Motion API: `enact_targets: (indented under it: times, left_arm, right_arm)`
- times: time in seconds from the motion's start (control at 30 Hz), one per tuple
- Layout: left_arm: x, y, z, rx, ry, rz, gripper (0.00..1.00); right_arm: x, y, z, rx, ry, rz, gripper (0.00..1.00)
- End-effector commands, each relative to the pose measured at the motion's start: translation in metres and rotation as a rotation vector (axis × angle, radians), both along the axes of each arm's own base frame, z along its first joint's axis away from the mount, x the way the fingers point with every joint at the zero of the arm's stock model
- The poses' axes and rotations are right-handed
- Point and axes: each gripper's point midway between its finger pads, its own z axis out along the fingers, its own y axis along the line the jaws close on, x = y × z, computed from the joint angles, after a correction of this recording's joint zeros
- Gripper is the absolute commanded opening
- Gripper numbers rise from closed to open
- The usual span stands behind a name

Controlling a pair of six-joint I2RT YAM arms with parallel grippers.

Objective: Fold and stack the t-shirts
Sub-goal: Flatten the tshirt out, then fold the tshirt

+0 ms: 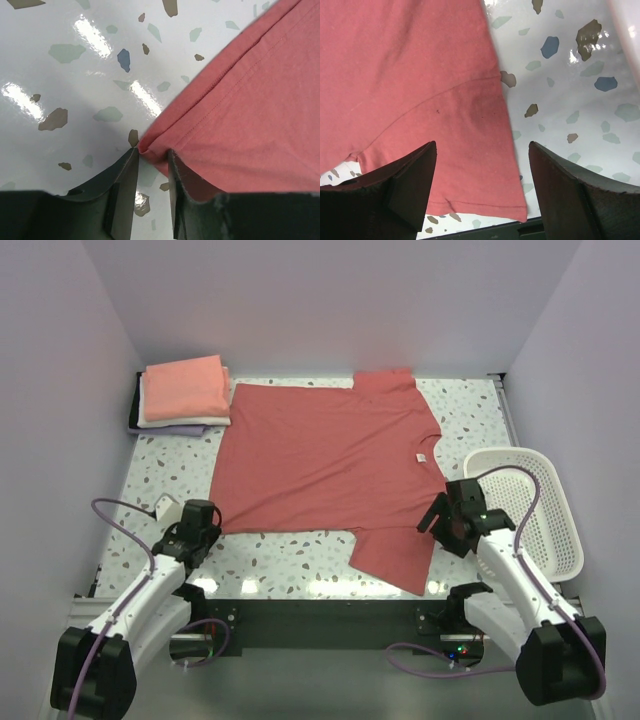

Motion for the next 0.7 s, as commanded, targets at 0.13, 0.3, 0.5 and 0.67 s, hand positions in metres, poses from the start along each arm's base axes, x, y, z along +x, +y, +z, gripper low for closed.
enact_targets:
  times: [0.13,0.3,0.5,0.67]
  left_arm:
    - [0.019,0.0,0.01,0.011,-0.083,0.003,0.18]
    - [0.026,-0.003,0.015,0.011,-0.099,-0.028,0.02]
    - [0.034,-0.009,0.025,0.01,-0.122,-0.066,0.0]
    - [0.038,-0.013,0.03,-0.001,-0.135,-0.092,0.0]
  right_arm:
    - [0.015,-0.003,-0.007,-0.027,-0.026,-0.008,0.76]
    - [0.024,-0.013,-0.01,-0.083,-0.023,-0.03,0.74]
    - [0.034,-0.025,-0.012,-0.152,-0.032,-0.063,0.6]
    - [0.045,-0.02,-0.02,-0.133,-0.03,-0.056,0.49]
